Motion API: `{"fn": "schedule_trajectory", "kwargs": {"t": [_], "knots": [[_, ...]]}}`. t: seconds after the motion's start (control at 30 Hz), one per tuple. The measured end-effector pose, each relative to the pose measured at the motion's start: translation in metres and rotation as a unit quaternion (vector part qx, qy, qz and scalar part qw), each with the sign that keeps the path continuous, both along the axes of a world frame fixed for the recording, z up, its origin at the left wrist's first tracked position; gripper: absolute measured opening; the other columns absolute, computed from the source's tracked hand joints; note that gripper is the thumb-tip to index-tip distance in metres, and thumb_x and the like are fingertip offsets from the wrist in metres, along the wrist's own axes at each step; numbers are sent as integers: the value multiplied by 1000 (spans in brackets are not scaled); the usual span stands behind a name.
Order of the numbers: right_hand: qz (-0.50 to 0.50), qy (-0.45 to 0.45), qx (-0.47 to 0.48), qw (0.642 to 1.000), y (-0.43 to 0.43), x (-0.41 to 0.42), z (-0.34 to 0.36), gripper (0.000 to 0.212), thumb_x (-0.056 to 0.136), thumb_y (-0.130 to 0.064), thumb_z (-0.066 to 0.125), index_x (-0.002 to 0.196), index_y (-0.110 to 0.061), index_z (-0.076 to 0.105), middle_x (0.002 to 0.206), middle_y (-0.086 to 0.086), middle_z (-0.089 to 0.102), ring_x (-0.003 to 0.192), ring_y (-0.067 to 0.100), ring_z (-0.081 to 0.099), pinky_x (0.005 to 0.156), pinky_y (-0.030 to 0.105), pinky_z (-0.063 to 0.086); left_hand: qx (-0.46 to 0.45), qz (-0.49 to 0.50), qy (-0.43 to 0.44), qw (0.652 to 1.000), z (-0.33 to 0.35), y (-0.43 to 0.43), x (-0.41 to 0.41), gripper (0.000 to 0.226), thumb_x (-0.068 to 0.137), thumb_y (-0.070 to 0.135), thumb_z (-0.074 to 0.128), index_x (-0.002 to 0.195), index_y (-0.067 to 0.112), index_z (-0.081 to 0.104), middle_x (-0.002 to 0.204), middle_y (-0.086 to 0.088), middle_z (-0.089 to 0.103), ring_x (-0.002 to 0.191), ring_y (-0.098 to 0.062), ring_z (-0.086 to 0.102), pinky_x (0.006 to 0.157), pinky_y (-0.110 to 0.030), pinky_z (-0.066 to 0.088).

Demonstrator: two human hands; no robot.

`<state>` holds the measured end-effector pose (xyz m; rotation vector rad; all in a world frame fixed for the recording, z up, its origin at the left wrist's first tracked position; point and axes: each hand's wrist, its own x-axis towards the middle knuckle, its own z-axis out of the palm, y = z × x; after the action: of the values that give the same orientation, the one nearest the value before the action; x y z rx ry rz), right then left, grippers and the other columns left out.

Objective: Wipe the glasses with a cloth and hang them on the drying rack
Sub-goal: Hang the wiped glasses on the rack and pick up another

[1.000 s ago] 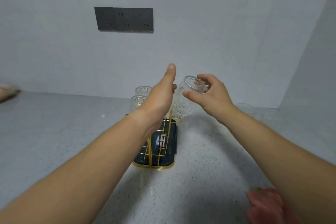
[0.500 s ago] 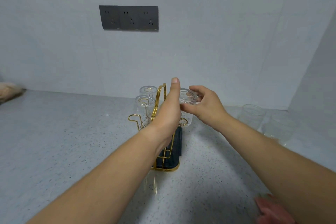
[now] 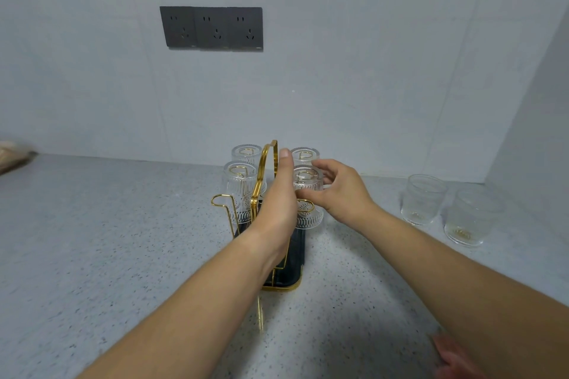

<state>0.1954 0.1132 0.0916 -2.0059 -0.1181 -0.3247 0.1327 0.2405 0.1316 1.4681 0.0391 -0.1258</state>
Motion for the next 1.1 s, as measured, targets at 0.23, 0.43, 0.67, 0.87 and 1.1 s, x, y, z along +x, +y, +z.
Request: {"fn": "schedule_trajectory", "kwargs": {"t": [0.23,0.43,0.67,0.87,1.1], "knots": [[3,2,-3,1000,-1,4,-5,106,44,-61,88,138,-19,59,130,-2,69,120,18,66,106,44,53,-13,9,-28,999,-9,3,5,73,103,68,28,161,24,32,161,1,39,154,-15,29,122,-36,18],[16,0,-46,999,-6,4,-5,84,72,-31,92,145,-17,51,127,-4,63,119,14,60,107,40,52,-7,-3,-70,997,-14,2,4,50,103,66,34,125,35,67,121,19,72,117,9,61,112,-29,37],[-11,-16,-8,1000,-48,-30,3,75,74,-32,91,140,-21,54,124,-5,64,116,10,62,101,31,53,46,-11,-187,981,-6,-3,-40,49,98,68,32,141,48,43,129,40,45,121,23,39,102,-14,24],[-93,-26,-4,995,-127,-81,-7,51,77,-32,88,122,-27,65,115,-14,68,105,6,66,86,23,53,73,-17,-272,959,-4,-39,-61,54,94,74,44,136,41,51,138,29,51,135,10,42,105,-17,35],[-224,-11,13,974,-227,-120,-22,44,81,-26,86,119,-16,67,108,2,69,83,9,65,78,18,49,92,-85,-141,982,-50,-114,-18,18,104,37,56,113,22,61,114,2,65,114,-17,64,100,-33,49]]}}
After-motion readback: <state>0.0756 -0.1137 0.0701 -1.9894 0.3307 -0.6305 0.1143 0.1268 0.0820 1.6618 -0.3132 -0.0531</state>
